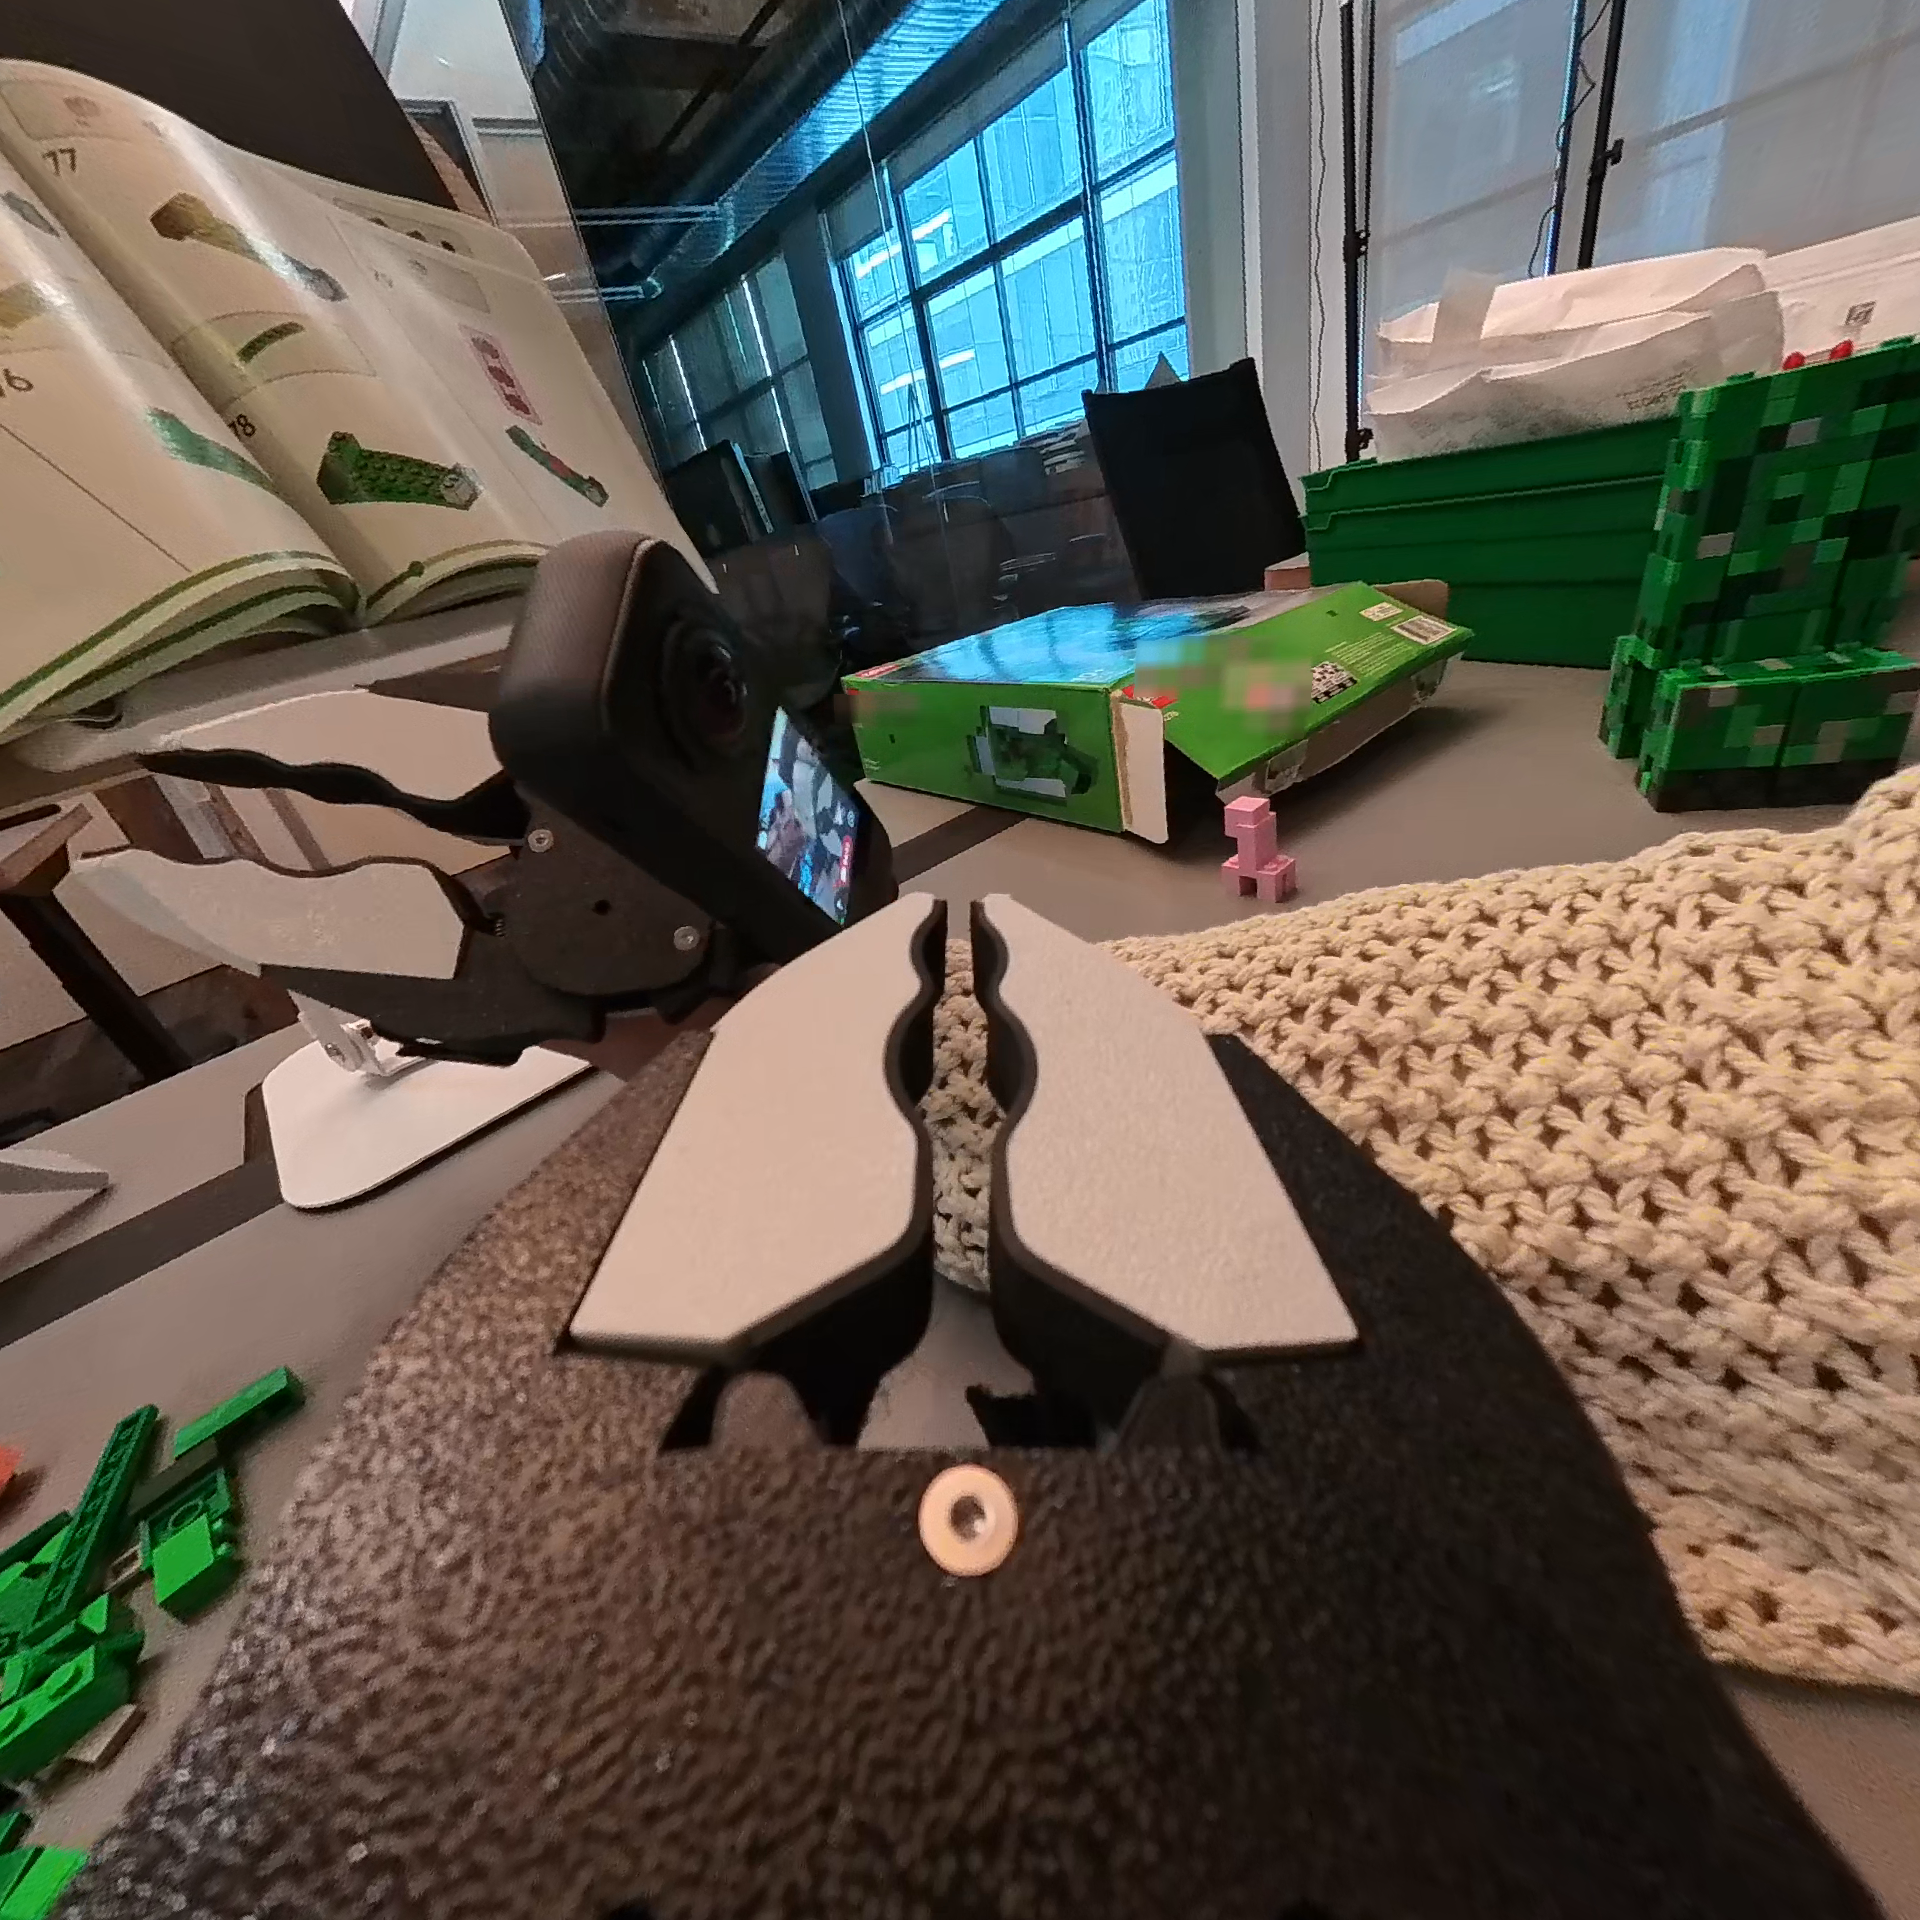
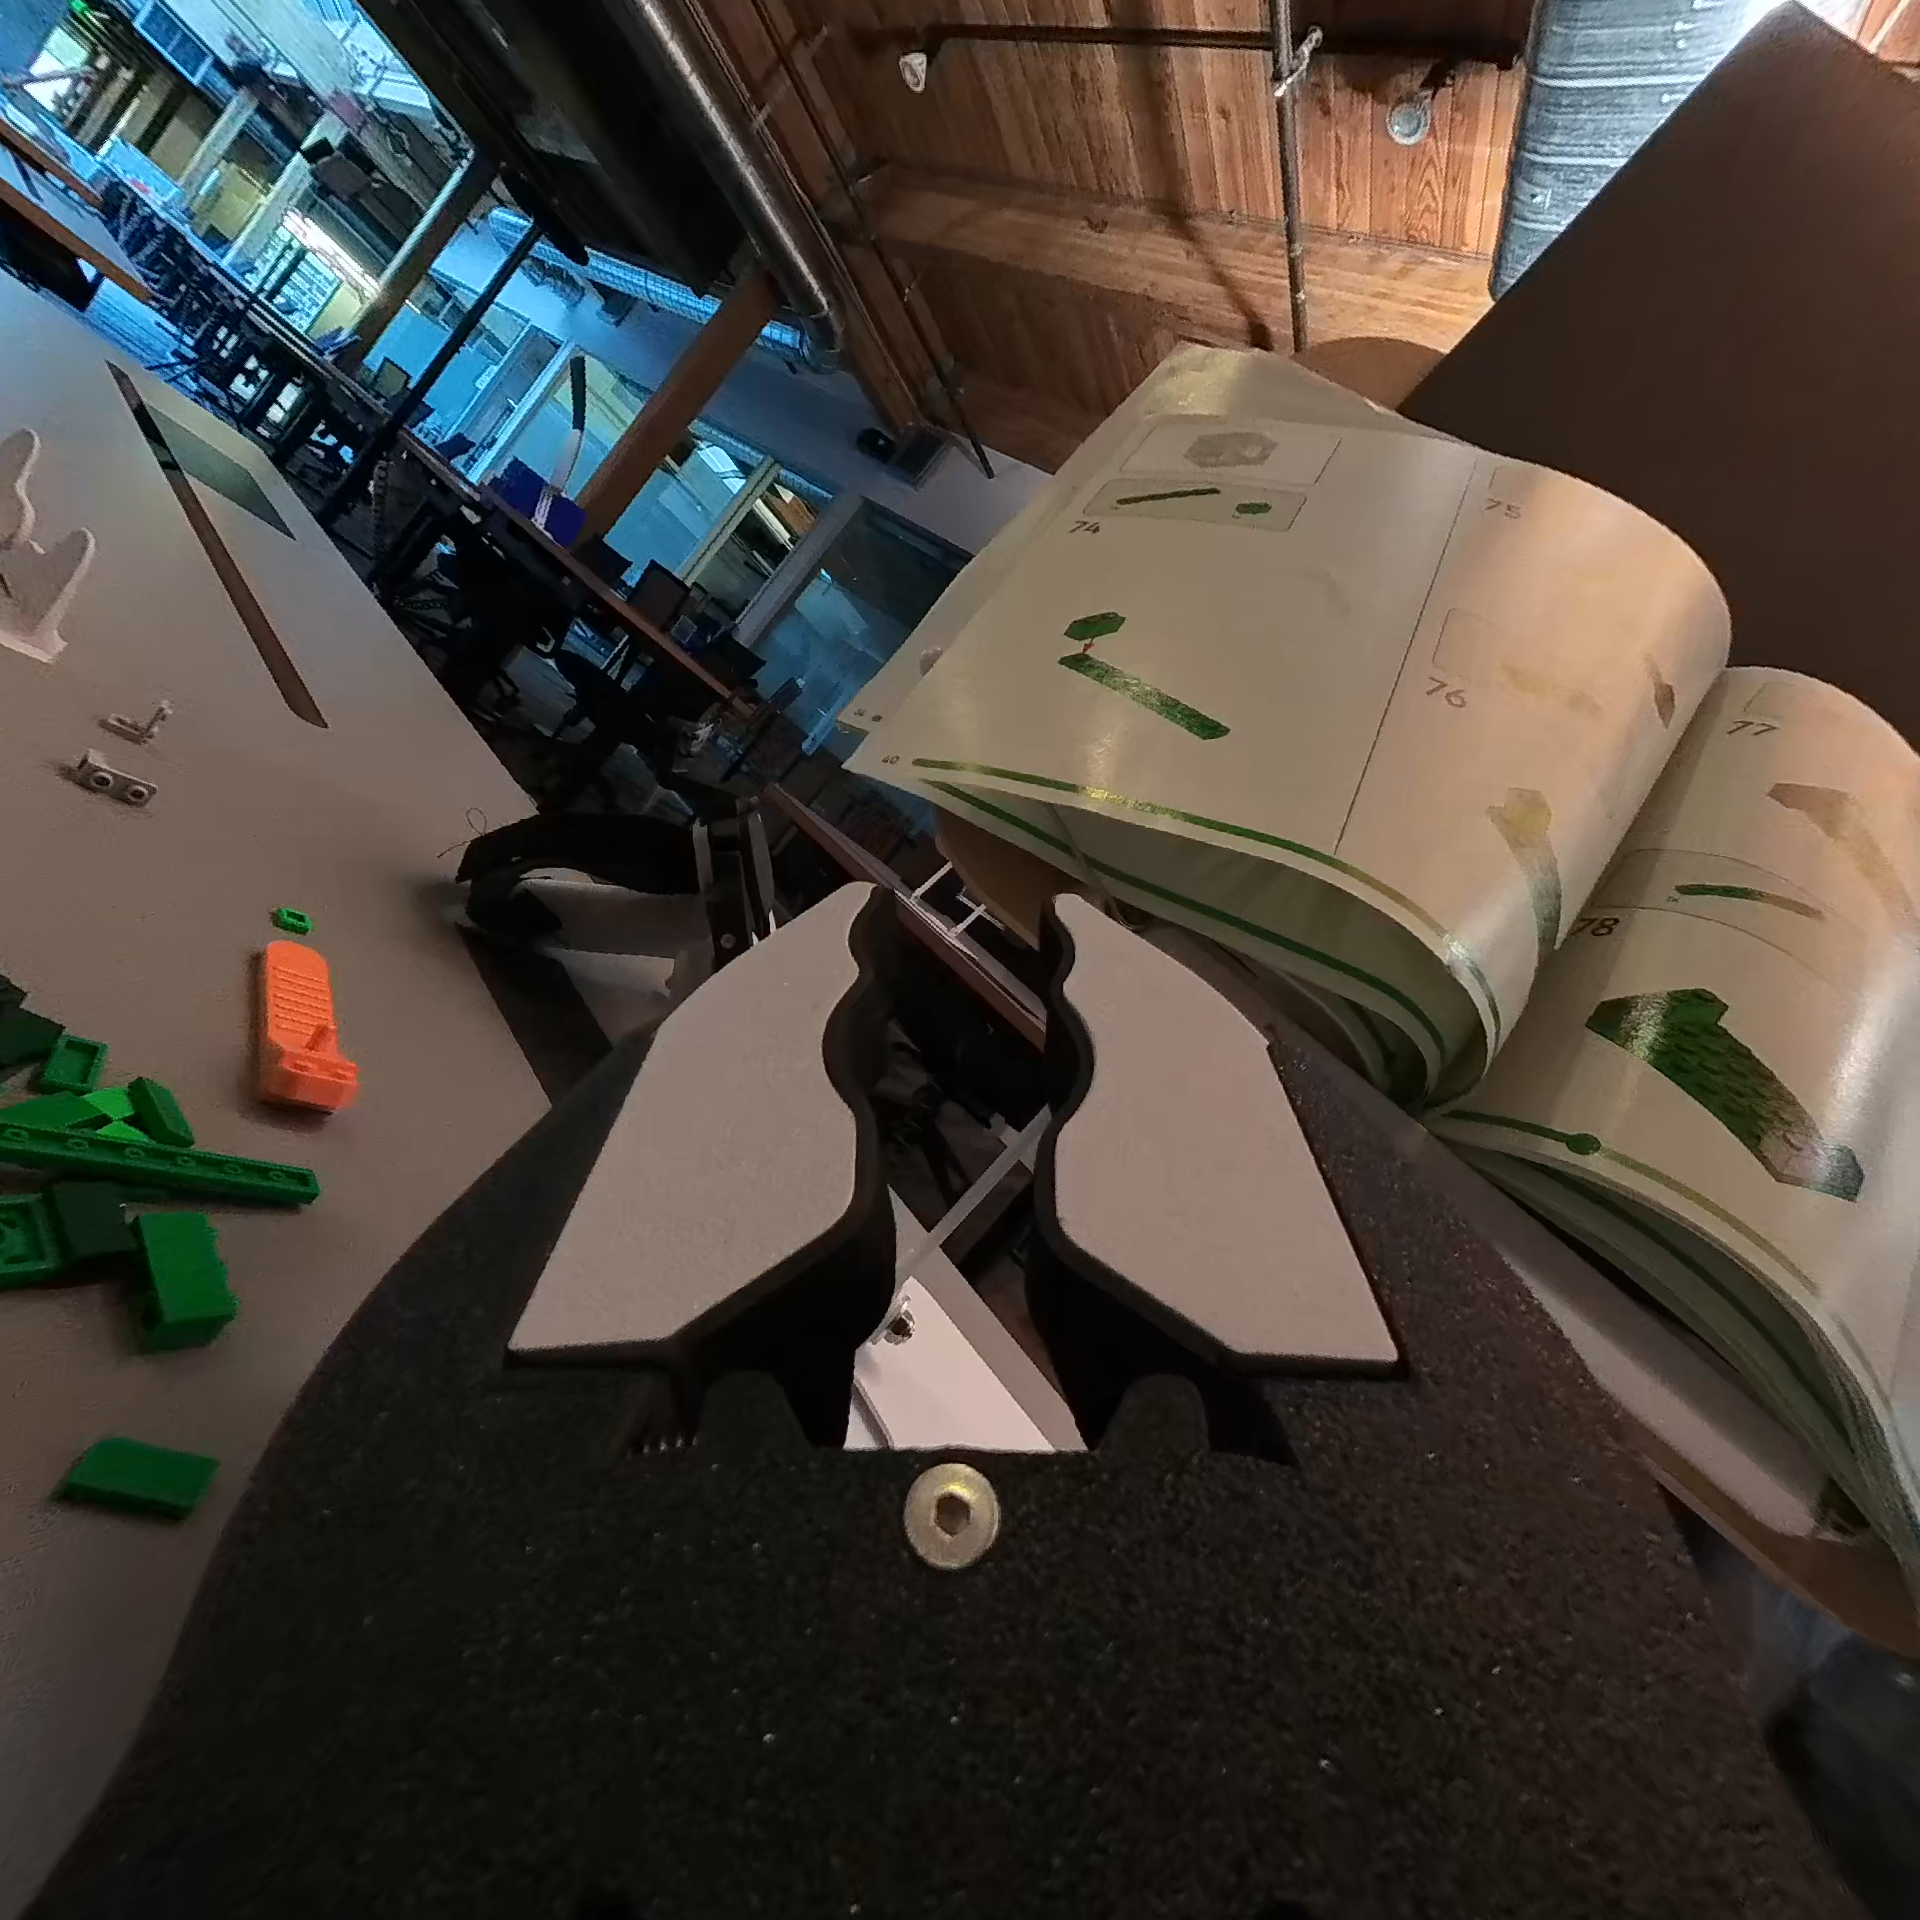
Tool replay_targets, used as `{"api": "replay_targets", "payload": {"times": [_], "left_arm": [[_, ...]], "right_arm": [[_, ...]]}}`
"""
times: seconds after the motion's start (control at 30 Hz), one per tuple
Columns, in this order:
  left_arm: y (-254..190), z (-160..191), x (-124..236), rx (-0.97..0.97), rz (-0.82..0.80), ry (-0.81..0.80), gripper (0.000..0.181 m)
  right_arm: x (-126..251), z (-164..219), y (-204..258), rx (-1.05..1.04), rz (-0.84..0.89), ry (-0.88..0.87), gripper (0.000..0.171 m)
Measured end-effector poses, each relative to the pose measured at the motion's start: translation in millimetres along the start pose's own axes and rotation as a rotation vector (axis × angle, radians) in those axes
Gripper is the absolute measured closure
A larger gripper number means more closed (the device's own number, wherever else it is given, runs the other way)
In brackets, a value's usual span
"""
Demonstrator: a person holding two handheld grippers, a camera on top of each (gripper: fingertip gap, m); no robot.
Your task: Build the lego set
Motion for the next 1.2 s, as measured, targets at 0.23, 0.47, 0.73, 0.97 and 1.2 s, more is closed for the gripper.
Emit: {"api": "replay_targets", "payload": {"times": [0.23,0.47,0.73,0.97,1.2], "left_arm": [[0.0,-0.1,0.0,0.003,-0.001,-0.001,0.178],[-0.4,-0.2,-0.1,0.002,0.001,-0.001,0.178],[-0.9,-0.2,-0.3,0.0,0.003,0.0,0.178],[-1.3,-0.2,-0.4,-0.004,0.004,0.002,0.178],[-1.4,-0.1,-0.4,-0.005,0.004,0.002,0.179]], "right_arm": [[0.4,0.0,0.7,0.002,-0.004,0.002,0.146],[0.4,1.1,0.9,0.0,-0.006,0.009,0.146],[0.1,2.0,1.3,0.004,-0.007,0.017,0.146],[-0.2,2.4,1.6,0.011,-0.003,0.019,0.146],[5.4,-10.4,-10.4,0.0,0.109,-0.054,0.162]]}}
Point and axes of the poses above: each gripper's, where its closed fingertips meet, x back along the fingers, z out of its underside, y = z × x across the jaws, the point moved 8 cm from there along x, back along the fingers, and after that the axes turned 4 degrees about y, right-handed, at the moved point
